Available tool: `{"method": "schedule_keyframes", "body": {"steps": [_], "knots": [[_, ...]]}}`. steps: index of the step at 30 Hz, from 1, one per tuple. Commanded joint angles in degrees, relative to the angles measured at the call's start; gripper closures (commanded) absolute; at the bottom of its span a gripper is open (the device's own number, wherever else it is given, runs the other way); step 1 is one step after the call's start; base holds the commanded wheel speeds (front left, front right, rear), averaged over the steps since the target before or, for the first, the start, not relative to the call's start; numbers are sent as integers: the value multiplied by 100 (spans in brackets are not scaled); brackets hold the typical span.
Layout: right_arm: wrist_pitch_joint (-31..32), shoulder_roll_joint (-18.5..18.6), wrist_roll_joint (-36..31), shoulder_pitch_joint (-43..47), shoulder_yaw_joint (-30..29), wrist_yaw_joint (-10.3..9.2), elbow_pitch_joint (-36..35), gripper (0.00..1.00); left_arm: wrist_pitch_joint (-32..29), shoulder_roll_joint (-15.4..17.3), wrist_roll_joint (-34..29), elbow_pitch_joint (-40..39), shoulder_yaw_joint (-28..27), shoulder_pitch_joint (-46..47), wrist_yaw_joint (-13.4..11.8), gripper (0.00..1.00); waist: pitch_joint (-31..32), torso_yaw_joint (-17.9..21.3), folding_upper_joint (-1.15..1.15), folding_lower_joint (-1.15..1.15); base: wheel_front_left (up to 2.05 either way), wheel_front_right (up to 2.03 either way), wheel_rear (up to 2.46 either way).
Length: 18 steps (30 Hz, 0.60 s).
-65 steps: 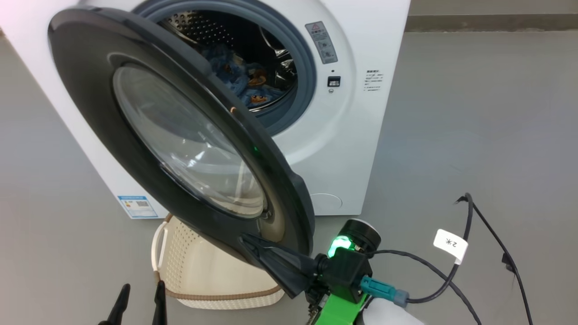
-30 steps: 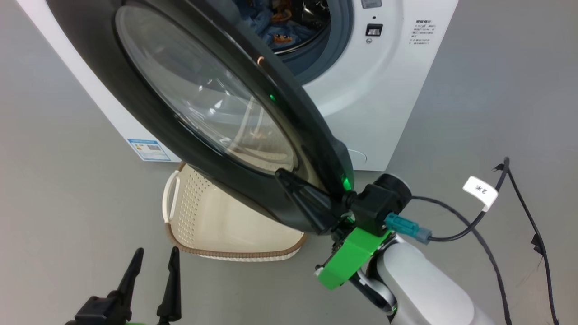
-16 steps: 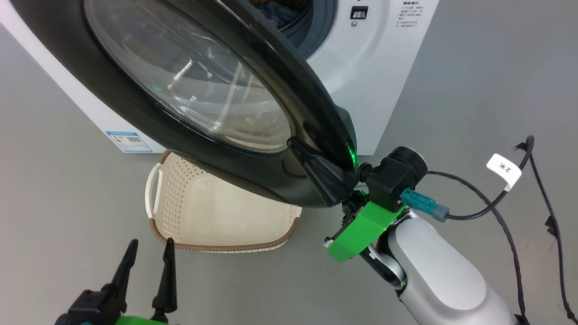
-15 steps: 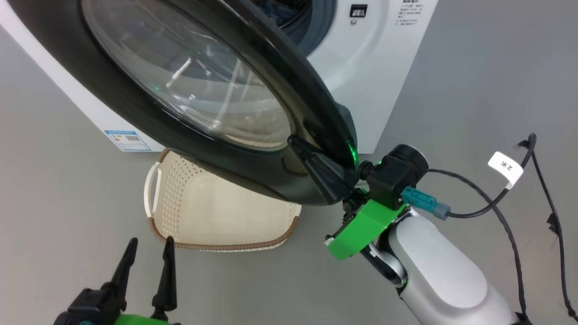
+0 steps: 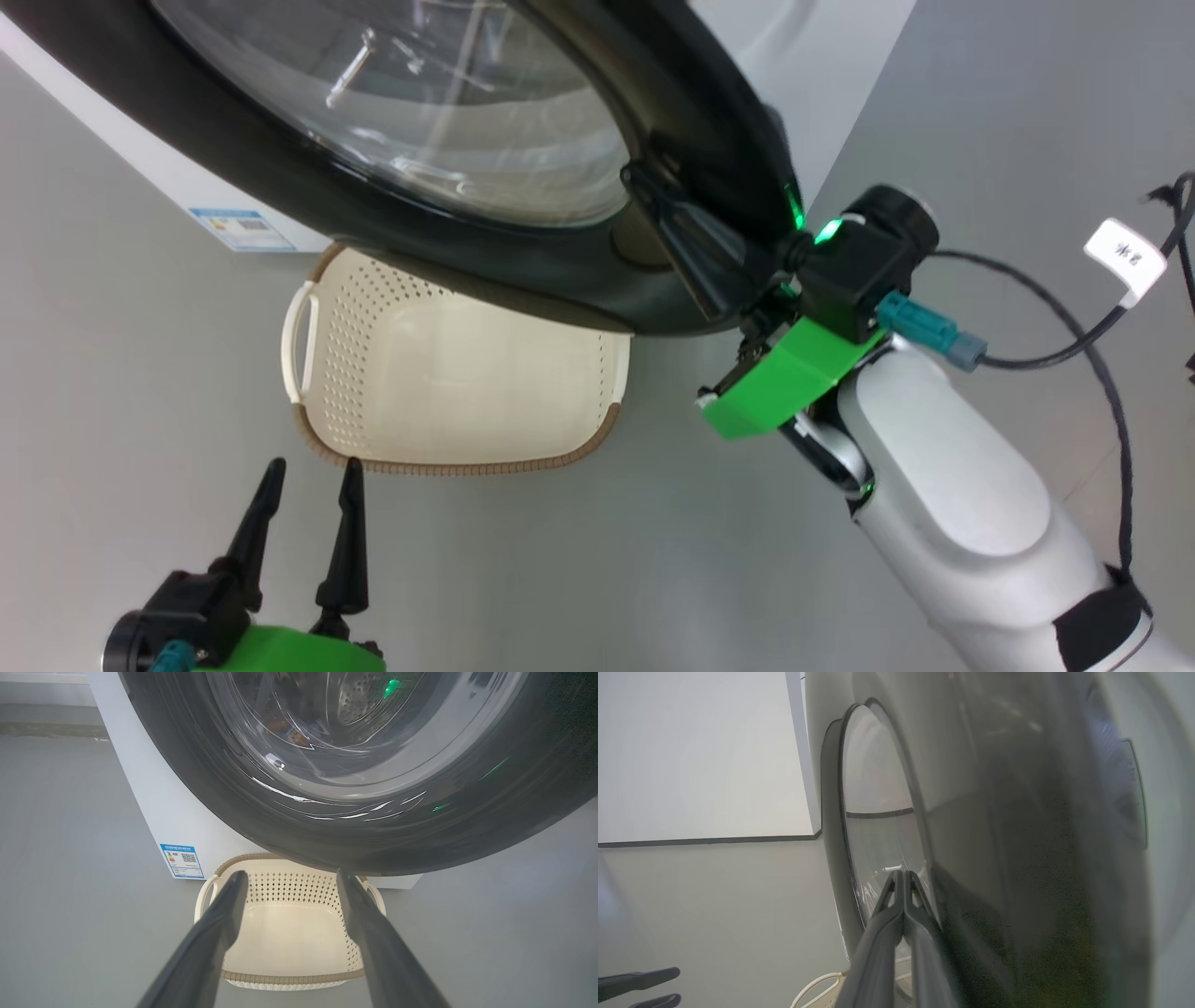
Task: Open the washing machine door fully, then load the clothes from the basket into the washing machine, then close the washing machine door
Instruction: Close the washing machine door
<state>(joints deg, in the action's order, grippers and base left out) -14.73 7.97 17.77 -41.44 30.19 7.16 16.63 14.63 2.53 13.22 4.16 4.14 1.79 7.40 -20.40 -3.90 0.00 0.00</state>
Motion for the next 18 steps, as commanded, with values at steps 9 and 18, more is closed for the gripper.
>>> {"method": "schedule_keyframes", "body": {"steps": [9,18], "knots": [[-27,139,-35,-761,-19,33,-49,100,37,35,-137,-263,-135,253,9,0,-472,-66,0,0,0,0,0],[-27,334,-31,-1329,-20,33,158,100,37,66,-164,-364,-62,284,9,0,-785,-142,0,0,0,0,0]]}}
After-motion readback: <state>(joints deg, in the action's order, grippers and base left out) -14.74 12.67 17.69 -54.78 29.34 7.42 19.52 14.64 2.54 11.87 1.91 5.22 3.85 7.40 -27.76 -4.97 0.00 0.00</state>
